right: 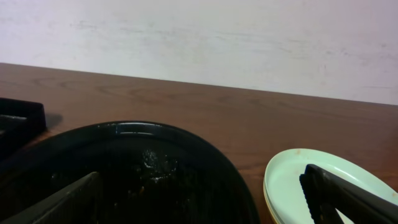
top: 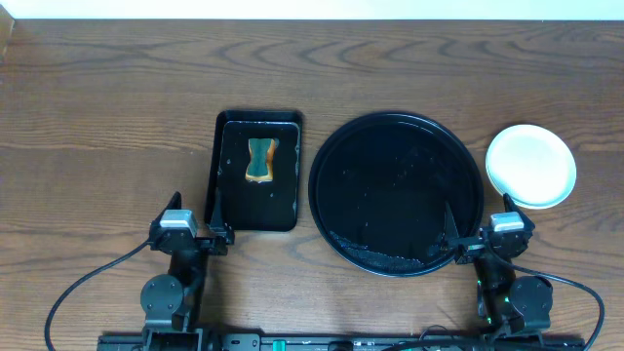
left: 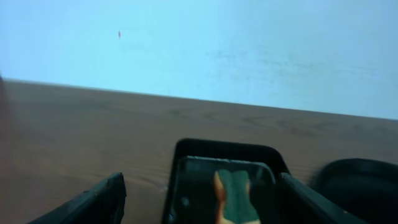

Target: Clean dirty plates on tray and stack at the side

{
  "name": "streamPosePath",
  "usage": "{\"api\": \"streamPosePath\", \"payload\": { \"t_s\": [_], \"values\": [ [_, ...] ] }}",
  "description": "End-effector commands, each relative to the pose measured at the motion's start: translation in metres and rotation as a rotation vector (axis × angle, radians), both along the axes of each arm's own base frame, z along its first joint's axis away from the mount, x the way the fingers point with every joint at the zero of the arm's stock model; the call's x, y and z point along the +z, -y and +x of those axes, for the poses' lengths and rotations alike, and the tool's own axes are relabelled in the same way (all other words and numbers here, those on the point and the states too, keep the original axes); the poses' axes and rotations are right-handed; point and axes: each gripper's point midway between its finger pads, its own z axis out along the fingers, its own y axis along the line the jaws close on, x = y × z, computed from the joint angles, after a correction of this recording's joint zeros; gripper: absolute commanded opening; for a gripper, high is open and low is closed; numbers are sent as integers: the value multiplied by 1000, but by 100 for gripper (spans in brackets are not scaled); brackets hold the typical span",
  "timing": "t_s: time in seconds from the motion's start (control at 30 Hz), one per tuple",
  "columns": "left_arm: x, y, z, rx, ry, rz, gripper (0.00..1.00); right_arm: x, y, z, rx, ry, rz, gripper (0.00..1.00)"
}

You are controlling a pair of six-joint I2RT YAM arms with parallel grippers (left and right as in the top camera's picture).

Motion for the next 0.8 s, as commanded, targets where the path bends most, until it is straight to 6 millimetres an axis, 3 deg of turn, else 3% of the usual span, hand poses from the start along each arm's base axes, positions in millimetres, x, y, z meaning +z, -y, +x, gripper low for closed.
{"api": "streamPosePath", "payload": {
  "t_s": [0.0, 0.17, 0.77],
  "values": [
    [0, 0, -2, -4, 12, 123, 77, 0, -3, -1, 12, 3, -13, 99],
    [-35, -1, -5, -6, -131, 126, 77, 0, -3, -1, 12, 3, -13, 99],
    [-36, -1, -5, -6, -135, 126, 77, 0, -3, -1, 12, 3, -13, 99]
  ]
}}
